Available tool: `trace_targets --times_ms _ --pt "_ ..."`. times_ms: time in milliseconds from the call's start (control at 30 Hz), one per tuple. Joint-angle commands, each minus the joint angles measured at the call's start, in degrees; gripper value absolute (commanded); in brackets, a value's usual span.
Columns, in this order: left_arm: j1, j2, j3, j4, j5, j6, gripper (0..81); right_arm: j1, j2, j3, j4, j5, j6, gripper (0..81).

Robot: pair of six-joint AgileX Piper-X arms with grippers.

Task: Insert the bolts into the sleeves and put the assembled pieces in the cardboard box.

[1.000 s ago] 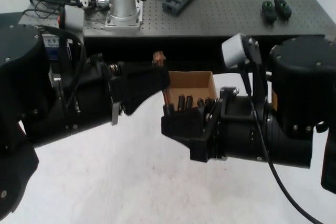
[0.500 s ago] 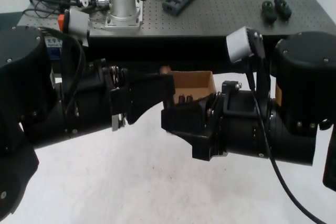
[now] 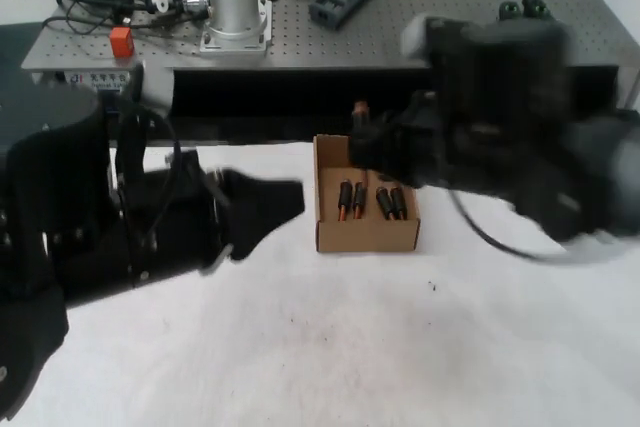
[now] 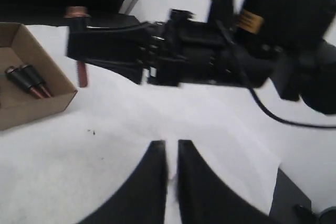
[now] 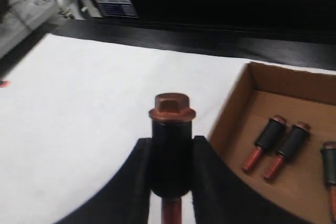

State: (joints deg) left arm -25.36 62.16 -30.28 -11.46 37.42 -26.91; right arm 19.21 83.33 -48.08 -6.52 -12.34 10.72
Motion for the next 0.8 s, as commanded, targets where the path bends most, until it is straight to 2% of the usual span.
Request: trace_targets --times_ms 0,67,167,267,333,367,400,467,533,567,667,767 --pt "0.08 -1.15 0.16 -0.25 -0.18 1.11 0.0 -0.9 19.55 -17.56 10.37 8.4 -2.89 5.5" --pt "0.08 -3.41 1.7 -0.25 -1.22 0.75 0.1 -1.08 25.86 -25.19 16.21 11.91 -4.13 5.5" --pt "0.08 -7.0 4.11 -0.17 -1.27 0.74 0.6 -1.88 32.57 -32.86 23.01 12.34 -3.98 5.5" --pt "0.08 -10.29 5.71 1.76 -3.52 1.0 0.6 -2.61 36.55 -37.16 26.74 13.05 -3.88 5.5" --pt "0.08 -12.19 6.0 4.73 -3.66 4.09 0.6 -3.14 37.71 -38.44 28.69 13.06 -3.88 1.6" --pt "0.08 -13.17 5.99 6.99 -3.85 5.9 0.6 -3.33 37.94 -38.79 29.7 12.34 -3.88 2.9" --pt "0.08 -14.15 5.99 9.24 -4.11 7.09 0.6 -3.62 38.02 -38.8 30.34 12.0 -3.88 8.0" --pt "0.08 -15.98 5.99 14.11 -6.64 7.94 0.6 -4.15 38.0 -38.79 31.99 11.28 -3.88 25.1" --pt "0.08 -18.16 5.99 19.07 -10.92 7.94 0.6 -4.59 37.14 -38.79 33.6 11.25 -3.88 38.5" --pt "0.08 -19.51 5.99 21.96 -14.31 7.94 0.6 -4.78 36.27 -38.56 34.09 11.25 -3.88 40.0" --pt "0.08 -24.19 5.99 29.82 -21.89 8.13 0.6 -5.09 31.18 -35.36 33.44 11.25 -4.1 30.6" --pt "0.08 -29.44 5.99 37.2 -24.39 8.84 0.6 -5.06 22.82 -27.17 30.72 11.25 -4.4 21.0"
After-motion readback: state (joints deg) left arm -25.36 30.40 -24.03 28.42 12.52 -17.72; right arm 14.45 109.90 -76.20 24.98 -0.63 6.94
